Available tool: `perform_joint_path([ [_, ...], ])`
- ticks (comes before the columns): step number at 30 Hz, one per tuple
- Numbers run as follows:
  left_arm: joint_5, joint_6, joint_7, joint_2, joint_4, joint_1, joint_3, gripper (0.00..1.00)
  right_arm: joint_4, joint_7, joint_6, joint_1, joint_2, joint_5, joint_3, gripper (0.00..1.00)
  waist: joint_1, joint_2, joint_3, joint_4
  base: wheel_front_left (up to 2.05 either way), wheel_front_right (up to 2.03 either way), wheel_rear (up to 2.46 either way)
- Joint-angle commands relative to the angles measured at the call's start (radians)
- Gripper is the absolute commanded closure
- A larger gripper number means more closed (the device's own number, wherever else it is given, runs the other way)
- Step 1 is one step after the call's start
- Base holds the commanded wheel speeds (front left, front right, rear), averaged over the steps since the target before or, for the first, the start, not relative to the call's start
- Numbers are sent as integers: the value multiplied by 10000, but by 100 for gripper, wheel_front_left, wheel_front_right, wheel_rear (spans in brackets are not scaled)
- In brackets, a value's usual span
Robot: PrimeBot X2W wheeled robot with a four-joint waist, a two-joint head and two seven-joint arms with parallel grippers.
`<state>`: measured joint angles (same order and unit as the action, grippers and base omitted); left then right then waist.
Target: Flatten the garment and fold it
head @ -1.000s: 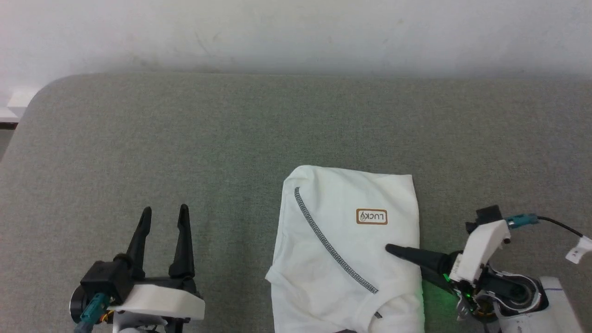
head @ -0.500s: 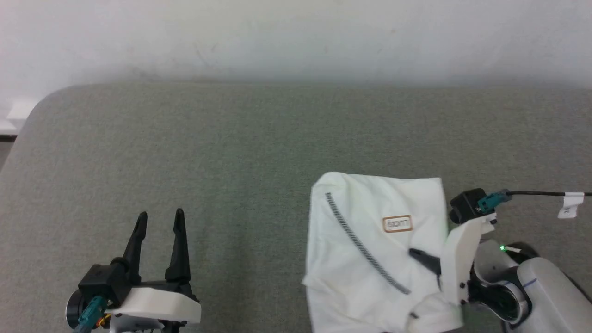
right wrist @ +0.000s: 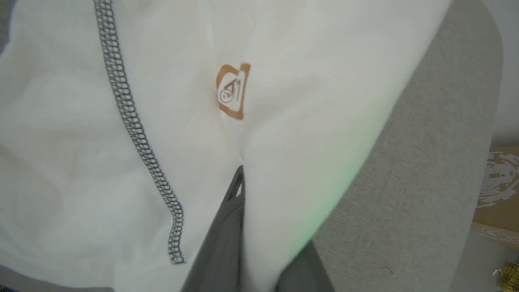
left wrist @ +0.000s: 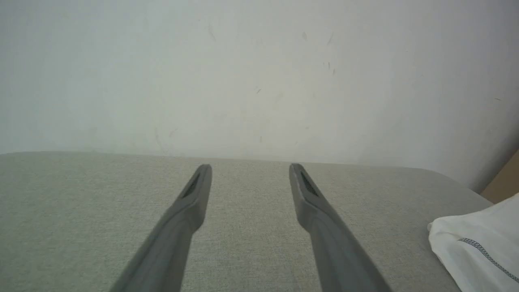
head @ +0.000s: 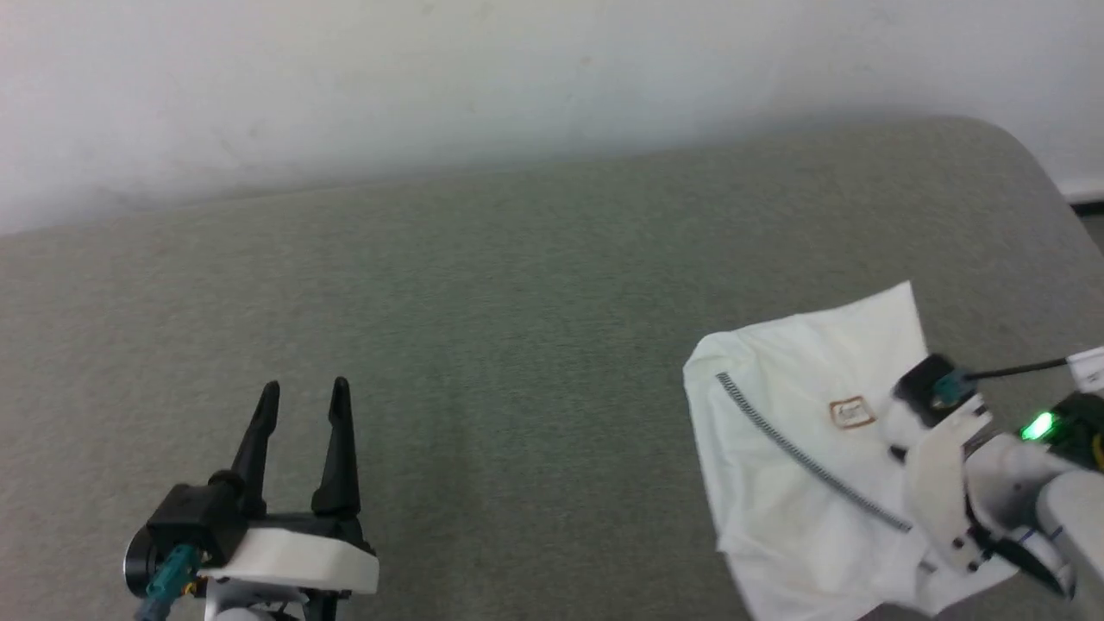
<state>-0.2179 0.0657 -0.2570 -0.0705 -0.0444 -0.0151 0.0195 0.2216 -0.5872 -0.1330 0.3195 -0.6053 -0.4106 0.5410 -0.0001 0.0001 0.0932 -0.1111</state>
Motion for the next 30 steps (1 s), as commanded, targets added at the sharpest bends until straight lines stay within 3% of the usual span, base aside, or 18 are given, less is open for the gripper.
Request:
perform_joint_path([
  [1, 160, 77, -47, -66, 139, 276, -43, 0, 196, 218, 23, 412, -239, 103, -146, 100, 1, -1, 926, -1243, 0, 0, 0],
  [9, 535, 246, 267, -492, 548, 1620, -565, 0, 2357, 1550, 23, 1607, -592, 533, -1018, 100, 1, -1, 2799, -1936, 0, 0, 0],
  [19, 834, 361, 646, -881, 1115, 2781, -1018, 0, 5380, 3855, 23, 3071, -310, 1670, -2915, 100, 1, -1, 4194, -1764, 0, 0, 0],
  [20, 850, 360, 658, -897, 1152, 2837, -1040, 0, 5681, 4157, 23, 3229, -192, 1783, -3206, 93, 1, -1, 4260, -1744, 0, 0, 0],
  [23, 864, 344, 653, -900, 1190, 2931, -1101, 0, 6406, 5151, 23, 3584, 135, 2392, -3843, 0, 1, -1, 4355, -1687, 0, 0, 0],
  [30, 686, 316, 427, -846, 840, 2901, -1103, 0, 7671, 7245, 23, 3904, 642, 3756, -5461, 0, 1, -1, 3916, -1626, 0, 0, 0],
])
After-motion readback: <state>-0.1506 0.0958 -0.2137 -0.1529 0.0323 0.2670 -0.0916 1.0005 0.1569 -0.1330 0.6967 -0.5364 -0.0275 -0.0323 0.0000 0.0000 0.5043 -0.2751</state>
